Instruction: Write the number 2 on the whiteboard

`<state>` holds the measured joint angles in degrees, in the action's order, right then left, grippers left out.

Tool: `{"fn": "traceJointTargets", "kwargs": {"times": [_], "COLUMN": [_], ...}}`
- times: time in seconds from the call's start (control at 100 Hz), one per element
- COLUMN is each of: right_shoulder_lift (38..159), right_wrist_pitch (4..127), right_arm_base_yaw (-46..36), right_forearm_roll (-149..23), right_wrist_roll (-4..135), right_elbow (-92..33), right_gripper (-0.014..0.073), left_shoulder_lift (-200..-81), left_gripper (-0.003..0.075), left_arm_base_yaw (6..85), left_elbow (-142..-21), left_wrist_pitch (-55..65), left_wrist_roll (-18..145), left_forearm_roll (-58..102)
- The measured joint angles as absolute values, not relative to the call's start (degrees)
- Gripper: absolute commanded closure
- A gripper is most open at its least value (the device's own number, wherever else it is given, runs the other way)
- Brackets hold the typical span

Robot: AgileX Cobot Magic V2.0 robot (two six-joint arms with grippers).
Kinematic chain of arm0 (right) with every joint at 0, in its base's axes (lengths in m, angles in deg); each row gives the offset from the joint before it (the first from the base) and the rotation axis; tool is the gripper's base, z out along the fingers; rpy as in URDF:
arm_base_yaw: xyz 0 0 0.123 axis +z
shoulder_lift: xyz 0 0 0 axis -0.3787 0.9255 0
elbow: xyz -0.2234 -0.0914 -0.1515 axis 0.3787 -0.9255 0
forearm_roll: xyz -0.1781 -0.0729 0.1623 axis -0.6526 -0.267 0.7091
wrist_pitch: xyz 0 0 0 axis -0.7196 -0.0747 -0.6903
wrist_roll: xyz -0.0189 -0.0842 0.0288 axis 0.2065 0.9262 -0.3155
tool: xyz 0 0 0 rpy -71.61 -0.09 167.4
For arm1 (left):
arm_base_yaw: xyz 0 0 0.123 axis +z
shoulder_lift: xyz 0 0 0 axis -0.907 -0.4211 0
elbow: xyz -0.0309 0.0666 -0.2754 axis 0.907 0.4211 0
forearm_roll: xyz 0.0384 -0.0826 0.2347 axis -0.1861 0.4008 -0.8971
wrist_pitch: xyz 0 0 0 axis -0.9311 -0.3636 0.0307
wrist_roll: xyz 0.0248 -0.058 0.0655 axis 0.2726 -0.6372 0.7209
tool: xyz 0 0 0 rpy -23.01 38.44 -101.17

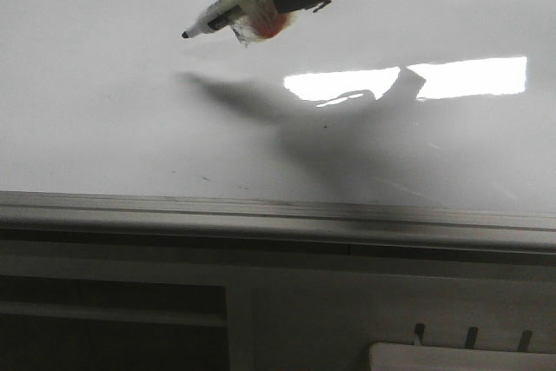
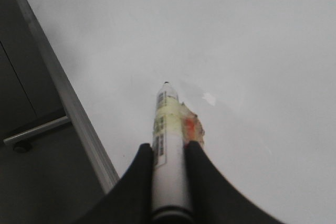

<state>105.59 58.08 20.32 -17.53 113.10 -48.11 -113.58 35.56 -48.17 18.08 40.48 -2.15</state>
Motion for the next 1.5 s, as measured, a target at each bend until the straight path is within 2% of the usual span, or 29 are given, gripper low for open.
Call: {"fn": "traceJointTargets", "kwargs": {"times": [0.7,0.99,1.25,1.5], "right_shoulder_lift": [109.1,105.1,104.9,111.2], "right_wrist_pitch": [67.5,71.5,77.4,77.1], "right_arm_base_yaw": [10.4,5.3,5.2,11.2], "right_forearm_roll": [-15.8,-17.9,-20.9,-20.9], "right_wrist_roll": [113.1,110.3,106.6,106.2], "right_elbow": [-43.9,-46.2,-48.8,-47.0], "right_gripper": [0.0655,0.0643,0.0643,0.0643], "left_shoulder_lift": [-113.6,-113.6,-113.6,-113.6], "left_gripper": [0.0741,0.0741,0.0741,0.0741], "left_arm_base_yaw": [35.6,35.6,35.6,35.6], "left_elbow": [-48.2,-48.2,-48.2,-48.2], "left_wrist_pitch": [18.1,18.1,18.1,18.1], "left_wrist_roll": [40.5,40.5,40.5,40.5], "left_forearm_roll": [-1.7,-1.6,-1.6,-1.6]}}
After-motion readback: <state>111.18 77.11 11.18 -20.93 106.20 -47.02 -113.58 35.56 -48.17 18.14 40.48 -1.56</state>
